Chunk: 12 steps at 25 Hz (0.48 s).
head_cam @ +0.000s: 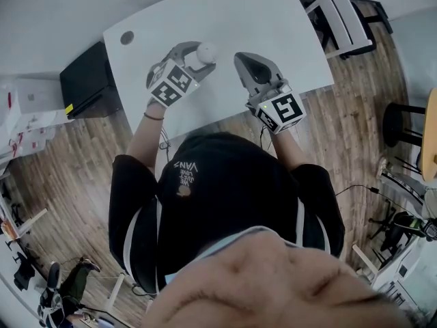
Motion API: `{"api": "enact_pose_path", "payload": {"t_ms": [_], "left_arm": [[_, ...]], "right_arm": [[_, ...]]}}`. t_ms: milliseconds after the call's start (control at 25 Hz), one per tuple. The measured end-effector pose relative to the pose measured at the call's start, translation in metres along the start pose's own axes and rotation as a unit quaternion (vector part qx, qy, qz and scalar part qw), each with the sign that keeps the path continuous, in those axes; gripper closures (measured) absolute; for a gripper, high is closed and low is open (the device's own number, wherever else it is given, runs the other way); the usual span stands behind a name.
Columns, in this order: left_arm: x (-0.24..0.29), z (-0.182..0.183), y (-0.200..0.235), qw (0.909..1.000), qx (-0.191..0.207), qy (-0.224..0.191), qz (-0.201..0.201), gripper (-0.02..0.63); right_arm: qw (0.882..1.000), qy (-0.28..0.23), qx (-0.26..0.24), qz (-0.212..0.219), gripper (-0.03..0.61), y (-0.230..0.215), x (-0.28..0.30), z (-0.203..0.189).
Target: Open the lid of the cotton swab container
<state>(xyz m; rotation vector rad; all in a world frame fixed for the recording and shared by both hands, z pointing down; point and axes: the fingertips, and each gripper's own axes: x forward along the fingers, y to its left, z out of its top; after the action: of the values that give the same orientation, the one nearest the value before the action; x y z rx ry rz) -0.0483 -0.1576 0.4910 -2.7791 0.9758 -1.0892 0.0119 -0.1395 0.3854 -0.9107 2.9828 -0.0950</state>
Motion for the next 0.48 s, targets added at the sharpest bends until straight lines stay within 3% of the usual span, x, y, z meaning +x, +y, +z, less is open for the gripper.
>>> {"api": "enact_pose_path", "payload": {"t_ms": [480], "left_arm": [[-0.017, 0.008, -0.015, 0.9995, 0.016, 0.019, 0.021, 0.348]], "right_arm": [[0.998, 0.011, -0.041, 0.045, 0.566, 0.033, 0.011, 0.003]]}}
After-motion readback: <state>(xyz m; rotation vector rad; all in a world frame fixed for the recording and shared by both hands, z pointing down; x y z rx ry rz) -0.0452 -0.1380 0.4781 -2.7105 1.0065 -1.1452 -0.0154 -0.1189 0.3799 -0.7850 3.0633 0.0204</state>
